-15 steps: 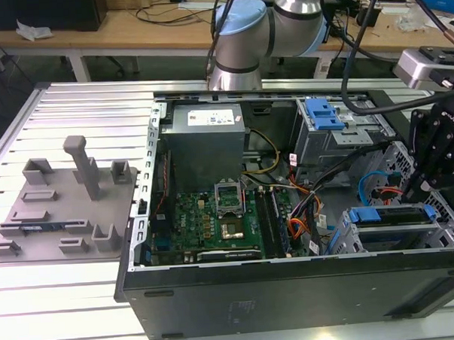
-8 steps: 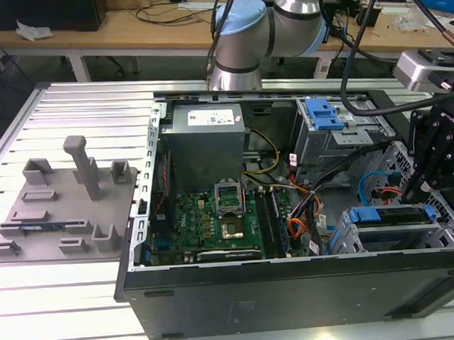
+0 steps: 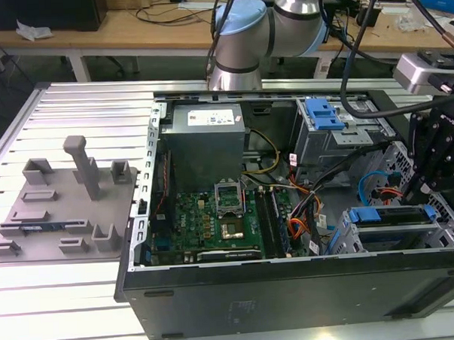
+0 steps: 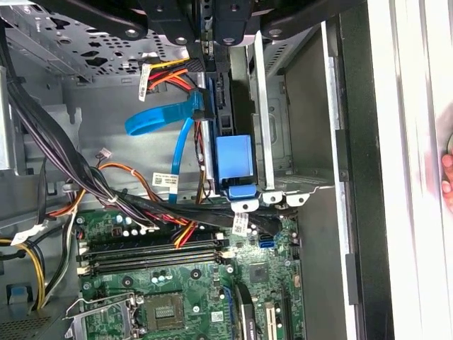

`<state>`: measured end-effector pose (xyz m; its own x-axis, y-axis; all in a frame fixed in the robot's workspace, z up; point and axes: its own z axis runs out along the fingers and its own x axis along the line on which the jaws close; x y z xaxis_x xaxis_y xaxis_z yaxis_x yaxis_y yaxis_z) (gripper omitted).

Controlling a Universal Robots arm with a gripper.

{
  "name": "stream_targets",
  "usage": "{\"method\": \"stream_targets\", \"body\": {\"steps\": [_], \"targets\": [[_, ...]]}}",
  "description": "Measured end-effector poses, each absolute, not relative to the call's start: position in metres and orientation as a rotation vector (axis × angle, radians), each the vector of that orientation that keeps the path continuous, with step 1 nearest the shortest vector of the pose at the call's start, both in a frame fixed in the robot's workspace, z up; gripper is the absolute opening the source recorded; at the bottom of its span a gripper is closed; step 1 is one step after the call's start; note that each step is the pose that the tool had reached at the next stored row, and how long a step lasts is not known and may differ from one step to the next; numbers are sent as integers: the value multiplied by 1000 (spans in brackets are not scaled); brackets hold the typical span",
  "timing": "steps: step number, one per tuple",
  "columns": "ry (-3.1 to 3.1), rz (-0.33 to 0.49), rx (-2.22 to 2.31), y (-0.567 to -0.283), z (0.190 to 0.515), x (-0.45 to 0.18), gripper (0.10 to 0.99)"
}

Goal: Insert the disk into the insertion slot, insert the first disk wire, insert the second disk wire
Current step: 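Insert the first disk wire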

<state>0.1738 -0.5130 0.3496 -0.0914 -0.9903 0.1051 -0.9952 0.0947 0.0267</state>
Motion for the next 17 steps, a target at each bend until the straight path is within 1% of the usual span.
{"method": "stream_targets", "body": {"steps": [17], "targets": [[-2238, 79, 2065, -515, 347, 173, 165]]}}
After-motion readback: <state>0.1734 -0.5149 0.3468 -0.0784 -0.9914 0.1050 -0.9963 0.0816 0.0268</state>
